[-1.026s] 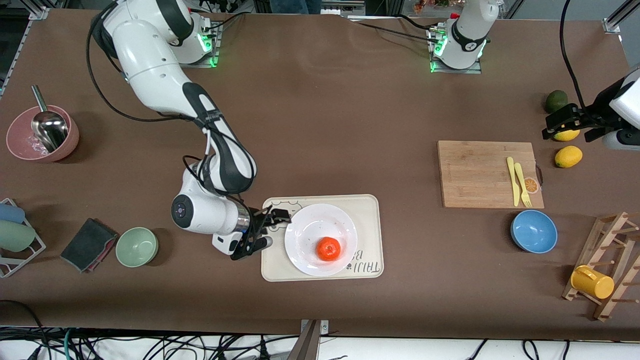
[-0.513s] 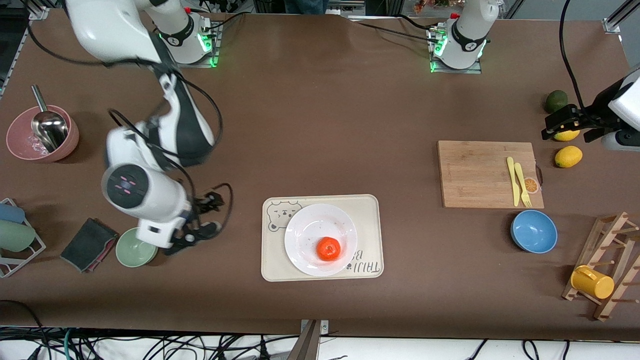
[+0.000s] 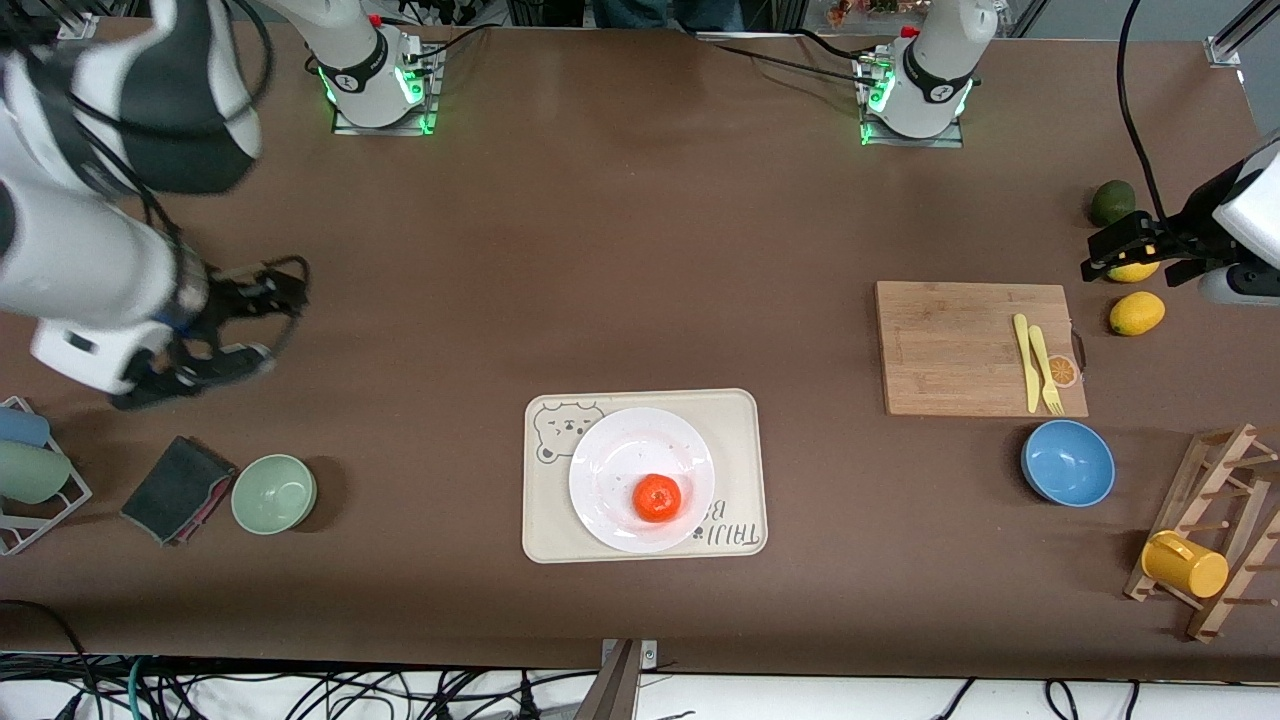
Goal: Place orange and plate with both arms
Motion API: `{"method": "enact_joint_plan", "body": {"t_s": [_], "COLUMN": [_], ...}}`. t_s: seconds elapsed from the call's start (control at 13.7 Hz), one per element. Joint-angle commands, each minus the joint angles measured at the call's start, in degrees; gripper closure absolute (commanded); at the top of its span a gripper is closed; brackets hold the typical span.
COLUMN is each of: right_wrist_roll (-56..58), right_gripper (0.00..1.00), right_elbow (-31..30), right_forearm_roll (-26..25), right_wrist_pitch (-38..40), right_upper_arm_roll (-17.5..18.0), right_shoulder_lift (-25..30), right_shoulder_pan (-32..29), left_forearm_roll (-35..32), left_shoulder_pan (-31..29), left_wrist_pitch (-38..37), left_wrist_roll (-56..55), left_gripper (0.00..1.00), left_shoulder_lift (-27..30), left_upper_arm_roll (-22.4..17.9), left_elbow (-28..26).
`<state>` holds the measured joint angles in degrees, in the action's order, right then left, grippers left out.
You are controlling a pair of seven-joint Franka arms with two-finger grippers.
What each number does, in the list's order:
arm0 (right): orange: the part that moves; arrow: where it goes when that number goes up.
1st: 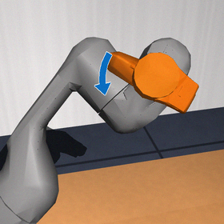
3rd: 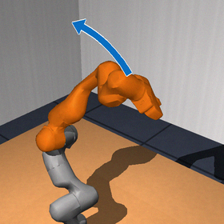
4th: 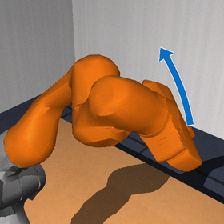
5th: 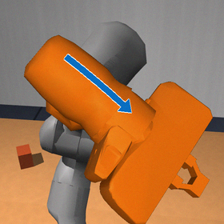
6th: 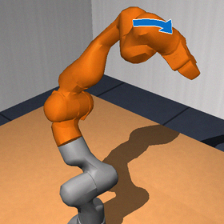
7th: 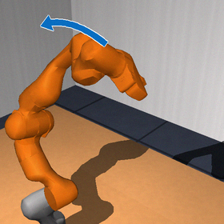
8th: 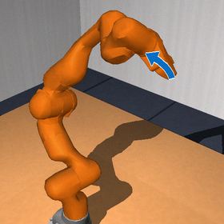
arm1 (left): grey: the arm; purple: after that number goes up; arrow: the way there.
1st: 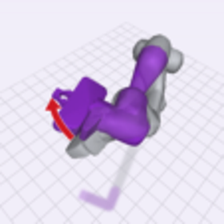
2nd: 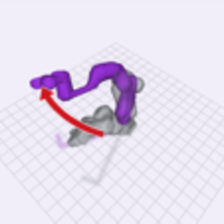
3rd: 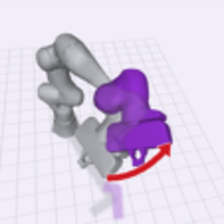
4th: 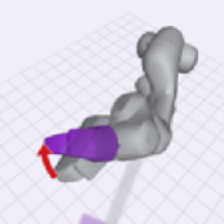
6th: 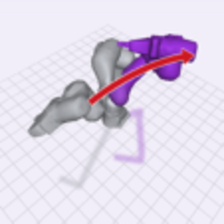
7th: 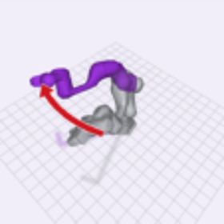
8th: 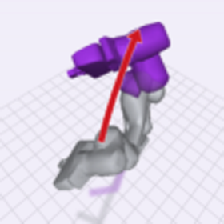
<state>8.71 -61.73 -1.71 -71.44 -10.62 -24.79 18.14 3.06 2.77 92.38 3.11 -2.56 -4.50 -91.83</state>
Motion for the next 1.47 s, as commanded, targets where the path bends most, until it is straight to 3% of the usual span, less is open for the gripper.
{"method": "enact_joint_plan", "body": {"t_s": [0.0,0.22,0.29,0.44,0.59,0.81,1.39], "right_wrist_roll": [-2.04,-1.95,-1.34,-1.24,-1.51,-0.98,2.71], "right_gripper": [0.00,0.00,0.00,0.00,0.00,0.00,0.00], "right_elbow": [-8.01,-31.80,-35.27,-35.65,-35.30,-35.30,-33.37], "right_forearm_roll": [0.03,0.03,-0.05,-0.05,-0.32,0.30,0.74], "right_wrist_pitch": [-0.78,-16.83,-19.24,-19.61,-23.28,-24.01,-21.81], "right_upper_arm_roll": [-2.64,-1.78,-0.82,3.47,4.38,2.97,2.97], "right_shoulder_lift": [4.99,20.44,22.66,23.12,23.65,25.57,24.36], "right_shoulder_pan": [-0.12,-6.78,-9.76,-17.57,-21.03,-20.52,-16.38], "left_forearm_roll": [0.36,0.36,0.28,0.36,0.36,0.36,0.36], "left_shoulder_pan": [0.13,0.13,0.13,0.05,0.13,0.13,0.13], "left_wrist_pitch": [0.17,0.17,0.17,0.17,0.17,0.17,0.17], "left_wrist_roll": [1.10,1.10,1.10,1.10,1.10,1.10,1.10], "left_gripper": [0.00,0.00,0.00,0.00,0.00,0.00,0.00], "left_shoulder_lift": [0.28,0.28,0.28,0.28,0.28,0.28,0.28], "left_upper_arm_roll": [-0.16,-0.16,-0.16,-0.16,-0.16,-0.16,-0.16], "left_elbow": [-0.02,-0.11,-0.11,-0.11,-0.11,-0.19,-0.19]}}
